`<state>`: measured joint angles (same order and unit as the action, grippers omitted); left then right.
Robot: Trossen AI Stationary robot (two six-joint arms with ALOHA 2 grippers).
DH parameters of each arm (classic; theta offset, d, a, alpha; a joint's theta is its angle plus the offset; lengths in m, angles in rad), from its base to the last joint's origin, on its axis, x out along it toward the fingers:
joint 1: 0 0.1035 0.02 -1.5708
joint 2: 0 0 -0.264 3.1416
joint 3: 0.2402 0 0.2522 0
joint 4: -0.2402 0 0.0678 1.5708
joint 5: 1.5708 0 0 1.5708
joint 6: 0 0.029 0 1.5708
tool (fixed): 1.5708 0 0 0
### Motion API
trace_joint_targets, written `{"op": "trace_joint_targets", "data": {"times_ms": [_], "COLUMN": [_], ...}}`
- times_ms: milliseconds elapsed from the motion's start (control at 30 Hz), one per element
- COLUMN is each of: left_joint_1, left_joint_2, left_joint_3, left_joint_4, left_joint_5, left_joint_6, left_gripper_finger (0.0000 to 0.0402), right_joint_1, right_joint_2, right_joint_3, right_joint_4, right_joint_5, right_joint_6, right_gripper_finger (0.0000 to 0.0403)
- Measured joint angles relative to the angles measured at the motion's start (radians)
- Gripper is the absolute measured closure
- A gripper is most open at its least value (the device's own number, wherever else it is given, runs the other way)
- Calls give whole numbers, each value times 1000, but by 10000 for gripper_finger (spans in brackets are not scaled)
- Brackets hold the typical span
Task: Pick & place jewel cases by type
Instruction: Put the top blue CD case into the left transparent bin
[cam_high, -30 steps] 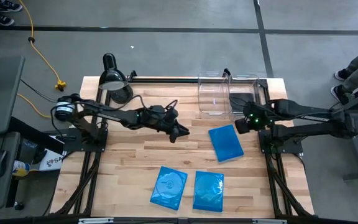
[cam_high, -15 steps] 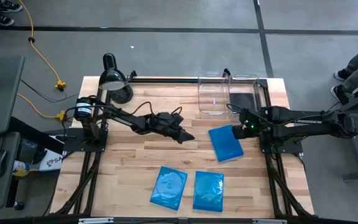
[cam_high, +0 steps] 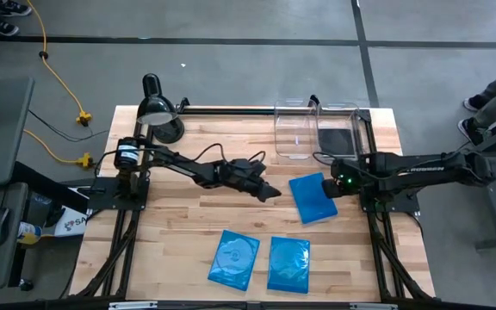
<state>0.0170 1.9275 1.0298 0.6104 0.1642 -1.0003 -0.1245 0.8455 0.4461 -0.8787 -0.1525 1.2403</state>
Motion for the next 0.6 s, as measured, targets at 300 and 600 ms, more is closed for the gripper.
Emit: {"op": "trace_joint_targets", "data": {"times_ms": [300,600], "left_joint_1": [-3,-20], "left_joint_2": [109,200], "left_joint_3": [104,178], "left_joint_4": [-38,-97], "left_joint_5": [24,5], "left_joint_6": [-36,-171], "left_gripper_finger": [285,285], "right_joint_1": [74,150], "right_joint_2": [11,49], "right_joint_3": [0,0], "right_joint_4": [16,27], "right_joint_5": [43,79], "right_joint_6": [89,179], "right_gripper_finger": [203,203]}}
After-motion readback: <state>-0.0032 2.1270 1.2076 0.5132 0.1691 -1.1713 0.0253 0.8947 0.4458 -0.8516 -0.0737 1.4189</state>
